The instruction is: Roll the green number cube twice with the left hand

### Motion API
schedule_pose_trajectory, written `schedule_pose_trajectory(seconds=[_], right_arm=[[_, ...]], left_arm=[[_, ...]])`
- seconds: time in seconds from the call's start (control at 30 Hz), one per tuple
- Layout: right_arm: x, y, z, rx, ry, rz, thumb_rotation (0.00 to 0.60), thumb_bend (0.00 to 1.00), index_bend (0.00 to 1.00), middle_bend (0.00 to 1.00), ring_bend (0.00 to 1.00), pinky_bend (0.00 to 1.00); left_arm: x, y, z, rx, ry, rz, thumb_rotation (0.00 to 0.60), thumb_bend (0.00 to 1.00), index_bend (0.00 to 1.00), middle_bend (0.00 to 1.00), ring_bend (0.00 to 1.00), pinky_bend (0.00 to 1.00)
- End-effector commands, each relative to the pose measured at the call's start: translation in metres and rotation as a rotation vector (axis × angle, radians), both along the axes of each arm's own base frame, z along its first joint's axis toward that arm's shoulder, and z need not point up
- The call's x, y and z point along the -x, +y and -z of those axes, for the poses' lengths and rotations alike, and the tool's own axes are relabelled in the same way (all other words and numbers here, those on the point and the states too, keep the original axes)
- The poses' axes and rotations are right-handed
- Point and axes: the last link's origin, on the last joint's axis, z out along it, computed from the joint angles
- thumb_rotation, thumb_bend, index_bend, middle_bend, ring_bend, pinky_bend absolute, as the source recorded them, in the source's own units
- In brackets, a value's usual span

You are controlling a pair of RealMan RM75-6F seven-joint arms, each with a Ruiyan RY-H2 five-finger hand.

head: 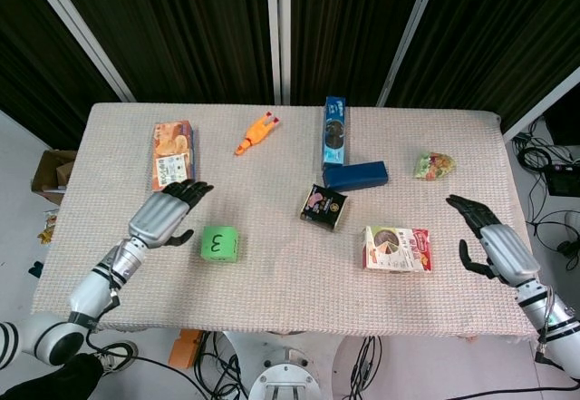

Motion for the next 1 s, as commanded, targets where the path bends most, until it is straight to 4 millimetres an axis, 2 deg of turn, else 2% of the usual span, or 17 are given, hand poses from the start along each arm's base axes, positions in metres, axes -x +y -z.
schedule_pose_trajectory(seconds=[0.03, 0.2, 0.43, 0.77, 1.0], right_arm=[[0.021, 0.004, 0.001, 0.127, 0.049, 0.074, 0.584, 0.63, 0.00, 0.00, 0.00, 0.00], [0.020, 0.001, 0.000, 0.145, 0.039, 0.072, 0.586, 0.63, 0.00, 0.00, 0.00, 0.00], [0.017, -0.004, -0.002, 0.146, 0.030, 0.067, 0.586, 0.63, 0.00, 0.00, 0.00, 0.00], [0.017, -0.005, 0.000, 0.131, 0.025, 0.065, 0.586, 0.63, 0.00, 0.00, 0.00, 0.00], [0.017, -0.005, 0.004, 0.117, 0.020, 0.065, 0.585, 0.63, 0.00, 0.00, 0.00, 0.00]], left_arm=[[0.008, -0.009, 0.030, -0.015, 0.012, -0.080, 0.600, 0.31, 0.05, 0.06, 0.05, 0.16], [0.006, -0.010, 0.043, -0.012, 0.044, -0.073, 0.600, 0.29, 0.05, 0.05, 0.05, 0.16], [0.003, -0.015, 0.049, 0.005, 0.040, -0.081, 0.600, 0.28, 0.05, 0.04, 0.05, 0.16], [0.004, -0.022, 0.035, 0.071, 0.099, -0.096, 0.600, 0.24, 0.05, 0.03, 0.05, 0.16], [-0.001, -0.032, 0.036, 0.141, 0.063, -0.120, 0.600, 0.18, 0.04, 0.02, 0.04, 0.16]])
